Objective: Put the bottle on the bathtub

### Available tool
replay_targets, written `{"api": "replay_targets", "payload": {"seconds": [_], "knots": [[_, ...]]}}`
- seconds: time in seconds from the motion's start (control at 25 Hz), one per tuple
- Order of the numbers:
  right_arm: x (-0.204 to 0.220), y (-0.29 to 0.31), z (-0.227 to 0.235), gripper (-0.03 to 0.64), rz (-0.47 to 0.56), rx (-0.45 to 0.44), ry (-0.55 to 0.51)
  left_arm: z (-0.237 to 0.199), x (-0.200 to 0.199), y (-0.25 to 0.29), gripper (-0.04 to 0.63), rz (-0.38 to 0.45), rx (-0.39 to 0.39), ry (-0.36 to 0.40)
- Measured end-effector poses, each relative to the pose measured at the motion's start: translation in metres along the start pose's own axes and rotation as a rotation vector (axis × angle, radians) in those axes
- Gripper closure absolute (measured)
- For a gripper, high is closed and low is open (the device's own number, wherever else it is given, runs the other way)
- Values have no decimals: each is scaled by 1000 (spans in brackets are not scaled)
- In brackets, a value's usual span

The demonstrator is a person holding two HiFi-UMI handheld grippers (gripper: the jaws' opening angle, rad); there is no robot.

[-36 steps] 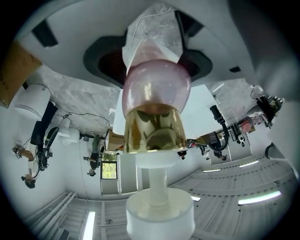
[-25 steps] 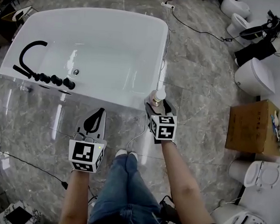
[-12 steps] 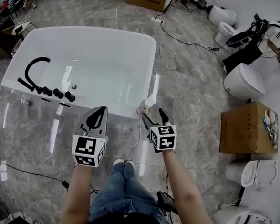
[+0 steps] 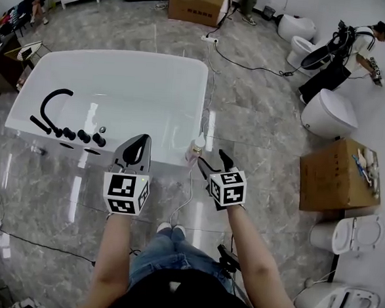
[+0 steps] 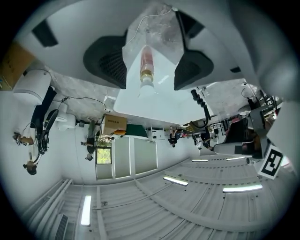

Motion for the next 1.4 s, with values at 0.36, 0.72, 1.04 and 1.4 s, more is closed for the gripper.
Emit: {"api": "replay_targets", "payload": {"seconds": [0.36,0.72,1.04,1.4], "knots": [[-31,-49,-4,291,85,7,33,19,-35,-4,583,74,24,32],[-95,-116,1,299,263,52,-45,25,-71,-18,583,161,18,79],[-137,-175,9,441,374,162,-180,40,-104,-32,583,242,31,124],[-169,-227,11,601,533,274,-244,58,-138,-50,583,325,63,198]]}}
Point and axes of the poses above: the fingertips, and each gripper's own axes: y forward along the fingers, z to its right, x out of its underside, the point moved 2 cm from there along -y, backward along the fingers, and after that the axes turned 8 degrees about -y, right-handed, at the moved point
